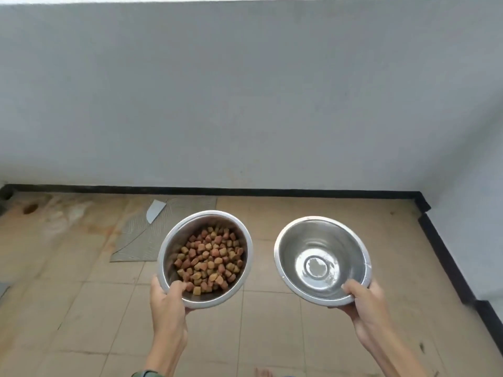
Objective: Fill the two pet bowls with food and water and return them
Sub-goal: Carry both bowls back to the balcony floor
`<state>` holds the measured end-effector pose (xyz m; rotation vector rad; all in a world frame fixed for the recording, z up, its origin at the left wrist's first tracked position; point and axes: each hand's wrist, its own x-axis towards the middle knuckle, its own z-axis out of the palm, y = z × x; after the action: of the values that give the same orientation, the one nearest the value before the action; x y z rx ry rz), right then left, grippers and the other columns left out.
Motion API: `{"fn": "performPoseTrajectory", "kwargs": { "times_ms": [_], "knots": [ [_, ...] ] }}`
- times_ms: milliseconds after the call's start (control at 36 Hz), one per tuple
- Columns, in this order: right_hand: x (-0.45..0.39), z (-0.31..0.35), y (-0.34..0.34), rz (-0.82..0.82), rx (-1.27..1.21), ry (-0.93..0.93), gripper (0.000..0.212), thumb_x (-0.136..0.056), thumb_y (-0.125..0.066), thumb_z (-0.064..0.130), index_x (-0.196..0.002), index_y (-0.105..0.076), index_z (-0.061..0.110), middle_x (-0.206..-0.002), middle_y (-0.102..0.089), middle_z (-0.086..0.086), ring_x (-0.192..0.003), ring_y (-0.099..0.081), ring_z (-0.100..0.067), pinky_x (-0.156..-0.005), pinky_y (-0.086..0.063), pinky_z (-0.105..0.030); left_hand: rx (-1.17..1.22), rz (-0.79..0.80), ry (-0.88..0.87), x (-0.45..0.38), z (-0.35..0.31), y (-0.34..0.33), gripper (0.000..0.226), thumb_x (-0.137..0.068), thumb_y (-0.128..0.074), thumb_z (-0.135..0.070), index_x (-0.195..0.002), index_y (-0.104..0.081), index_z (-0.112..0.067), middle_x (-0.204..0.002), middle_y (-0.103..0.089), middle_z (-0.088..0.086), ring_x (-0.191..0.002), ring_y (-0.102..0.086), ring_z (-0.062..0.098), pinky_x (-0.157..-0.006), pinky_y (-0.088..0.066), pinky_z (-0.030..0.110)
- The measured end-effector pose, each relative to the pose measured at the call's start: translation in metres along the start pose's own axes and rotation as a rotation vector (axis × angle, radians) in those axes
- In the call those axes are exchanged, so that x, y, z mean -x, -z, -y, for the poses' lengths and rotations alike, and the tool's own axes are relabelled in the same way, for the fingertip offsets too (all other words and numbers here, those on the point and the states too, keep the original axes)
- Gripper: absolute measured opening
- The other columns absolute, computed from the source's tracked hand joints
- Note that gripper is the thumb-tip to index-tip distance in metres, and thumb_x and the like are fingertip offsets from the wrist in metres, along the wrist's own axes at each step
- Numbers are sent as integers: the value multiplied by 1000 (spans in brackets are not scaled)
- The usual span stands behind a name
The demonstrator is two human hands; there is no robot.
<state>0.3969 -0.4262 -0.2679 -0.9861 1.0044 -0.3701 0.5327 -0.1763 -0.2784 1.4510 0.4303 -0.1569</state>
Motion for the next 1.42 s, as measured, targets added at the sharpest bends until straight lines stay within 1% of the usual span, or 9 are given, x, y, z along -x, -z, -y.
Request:
{"fn": "performPoseTrajectory", "kwargs": {
  "times_ms": [83, 361, 500, 667, 972, 1056, 1194, 1278, 1417],
  "knots": [
    [-39, 14, -27, -29, -5, 1, 40, -76, -38, -19, -103, -54, 6, -80, -57, -12, -63, -53, -26, -39, -49, -28, 3, 22, -7, -36, -10, -27, 40, -81, -44, 10, -87, -52, -29, -91, -58, 4, -78, -55, 18, -57, -46, 30],
    [-144, 27, -98, -82, -10, -51, 38, -78, -40, -17, -88, -56, 16, -76, -56, -7, -62, -51, -21, -38, -45, -21, -54, 87, 68, -155, -5, -100, 45, -87, -43, 9, -121, -43, -20, -102, -56, 8, -85, -54, 22, -58, -44, 29],
    [-202, 6, -123, -142, 22, -80, 38, -80, -40, -18, -85, -54, 17, -74, -54, -7, -60, -48, -21, -34, -39, -16, -105, 98, 132, -217, 26, -129, 46, -86, -44, 11, -113, -42, -26, -106, -55, 8, -89, -54, 22, -60, -45, 29],
    [-268, -36, -137, -203, 34, -157, 38, -81, -41, -18, -90, -56, 16, -77, -58, -7, -66, -54, -21, -57, -45, -30, -146, 46, 201, -275, 76, -154, 49, -91, -44, 7, -129, -39, -24, -114, -53, 5, -102, -51, 24, -69, -47, 32],
    [-438, -178, -112, -291, 70, -277, 33, -80, -45, -18, -86, -60, 12, -77, -60, -9, -69, -54, -22, -61, -44, -30, -149, -108, 417, -374, 254, -200, 40, -94, -41, 4, -127, -40, -18, -120, -53, 8, -106, -52, 28, -79, -48, 42],
    [-485, -227, -99, -305, 64, -281, 32, -81, -46, -17, -89, -59, 12, -75, -57, -5, -67, -51, -18, -53, -44, -26, -189, -99, 442, -396, 305, -212, 33, -94, -41, 3, -114, -43, -23, -117, -52, 7, -106, -51, 27, -85, -48, 48],
    [-559, -307, -84, -345, 11, -287, 40, -82, -45, -17, -85, -59, 21, -81, -60, 0, -73, -56, -13, -46, -51, -16, -248, -91, 485, -438, 400, -221, 34, -96, -40, 0, -120, -41, -24, -109, -51, 1, -102, -50, 20, -80, -50, 42],
    [-599, -351, -73, -371, -8, -275, 42, -81, -45, -17, -85, -60, 22, -74, -65, 7, -69, -60, -9, -47, -52, -18, -249, -73, 490, -462, 454, -221, 33, -96, -39, 0, -116, -41, -26, -110, -51, -1, -102, -51, 19, -75, -52, 38],
    [-650, -410, -58, -390, 3, -296, 41, -81, -47, -15, -84, -57, 24, -83, -60, 4, -74, -58, -11, -57, -53, -28, -287, -90, 522, -499, 526, -217, 37, -96, -40, -1, -125, -40, -23, -122, -49, 4, -113, -50, 23, -91, -50, 45]
  ]
}}
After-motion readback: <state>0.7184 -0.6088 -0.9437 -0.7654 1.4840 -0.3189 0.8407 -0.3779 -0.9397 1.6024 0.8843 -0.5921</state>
